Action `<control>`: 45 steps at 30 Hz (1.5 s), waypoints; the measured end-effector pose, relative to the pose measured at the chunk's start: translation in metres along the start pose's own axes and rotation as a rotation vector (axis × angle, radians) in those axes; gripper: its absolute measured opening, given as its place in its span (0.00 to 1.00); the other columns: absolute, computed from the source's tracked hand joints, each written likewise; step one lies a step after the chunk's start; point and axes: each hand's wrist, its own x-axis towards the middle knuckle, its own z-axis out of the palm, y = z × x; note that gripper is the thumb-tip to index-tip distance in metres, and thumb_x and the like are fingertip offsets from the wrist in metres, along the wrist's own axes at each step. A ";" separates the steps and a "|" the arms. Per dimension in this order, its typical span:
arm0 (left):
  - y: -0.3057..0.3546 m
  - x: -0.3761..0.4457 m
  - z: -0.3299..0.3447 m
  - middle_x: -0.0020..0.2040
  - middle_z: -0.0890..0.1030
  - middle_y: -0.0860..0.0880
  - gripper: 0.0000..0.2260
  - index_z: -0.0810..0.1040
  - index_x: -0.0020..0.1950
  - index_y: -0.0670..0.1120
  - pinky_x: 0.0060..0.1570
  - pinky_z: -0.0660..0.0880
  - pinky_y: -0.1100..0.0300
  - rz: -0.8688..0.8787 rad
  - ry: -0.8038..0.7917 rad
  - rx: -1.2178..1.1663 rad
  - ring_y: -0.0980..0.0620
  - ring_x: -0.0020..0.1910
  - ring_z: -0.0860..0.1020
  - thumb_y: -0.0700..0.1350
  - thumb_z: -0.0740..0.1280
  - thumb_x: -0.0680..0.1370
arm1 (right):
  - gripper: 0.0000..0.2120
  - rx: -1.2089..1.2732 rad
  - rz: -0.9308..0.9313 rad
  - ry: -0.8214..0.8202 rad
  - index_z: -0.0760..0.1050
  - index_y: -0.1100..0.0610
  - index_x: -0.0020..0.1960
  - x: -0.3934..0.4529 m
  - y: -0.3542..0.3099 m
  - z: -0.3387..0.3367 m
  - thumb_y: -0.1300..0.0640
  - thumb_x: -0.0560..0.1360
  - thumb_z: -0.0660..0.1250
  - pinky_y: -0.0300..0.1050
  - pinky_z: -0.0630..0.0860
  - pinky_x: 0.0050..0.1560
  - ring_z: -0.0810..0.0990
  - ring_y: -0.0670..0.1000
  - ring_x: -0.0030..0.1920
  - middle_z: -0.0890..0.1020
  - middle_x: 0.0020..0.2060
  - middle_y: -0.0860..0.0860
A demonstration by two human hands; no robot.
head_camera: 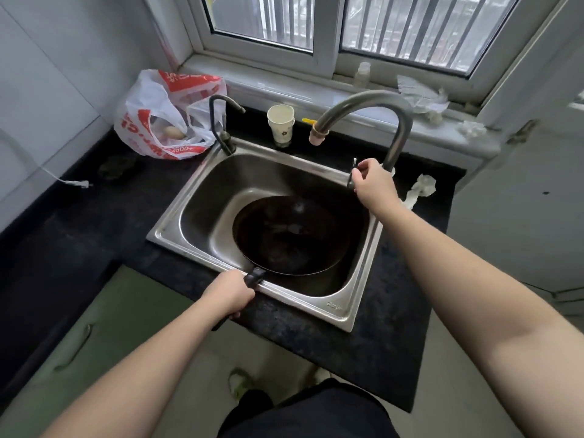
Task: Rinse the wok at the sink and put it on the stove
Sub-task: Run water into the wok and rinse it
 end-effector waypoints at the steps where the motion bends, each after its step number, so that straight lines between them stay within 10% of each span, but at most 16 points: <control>1: -0.002 0.000 0.001 0.31 0.82 0.47 0.04 0.75 0.43 0.44 0.30 0.76 0.60 0.008 0.022 0.034 0.49 0.26 0.81 0.43 0.62 0.72 | 0.15 -0.028 -0.001 -0.001 0.73 0.58 0.60 0.005 -0.001 0.001 0.50 0.80 0.60 0.50 0.75 0.54 0.79 0.56 0.51 0.80 0.46 0.52; 14: -0.045 -0.008 0.020 0.34 0.78 0.52 0.04 0.71 0.39 0.50 0.29 0.67 0.59 0.055 0.256 0.078 0.47 0.36 0.79 0.48 0.64 0.71 | 0.15 -0.354 -0.084 0.023 0.75 0.62 0.54 0.024 -0.012 -0.001 0.50 0.82 0.58 0.46 0.68 0.44 0.79 0.62 0.50 0.81 0.48 0.60; 30: -0.057 -0.011 0.039 0.31 0.81 0.43 0.05 0.68 0.50 0.49 0.24 0.76 0.56 -0.012 -0.011 -0.433 0.47 0.23 0.79 0.42 0.62 0.77 | 0.14 -0.477 -0.067 -0.083 0.73 0.61 0.56 0.032 -0.029 0.004 0.50 0.82 0.57 0.48 0.64 0.44 0.75 0.60 0.49 0.77 0.47 0.58; 45: -0.062 -0.009 0.036 0.36 0.79 0.50 0.09 0.73 0.40 0.49 0.29 0.77 0.57 -0.061 0.154 -0.137 0.47 0.29 0.80 0.53 0.62 0.74 | 0.17 -0.604 -0.132 -0.151 0.73 0.61 0.58 0.037 -0.037 0.012 0.47 0.81 0.61 0.48 0.68 0.43 0.77 0.60 0.49 0.79 0.51 0.60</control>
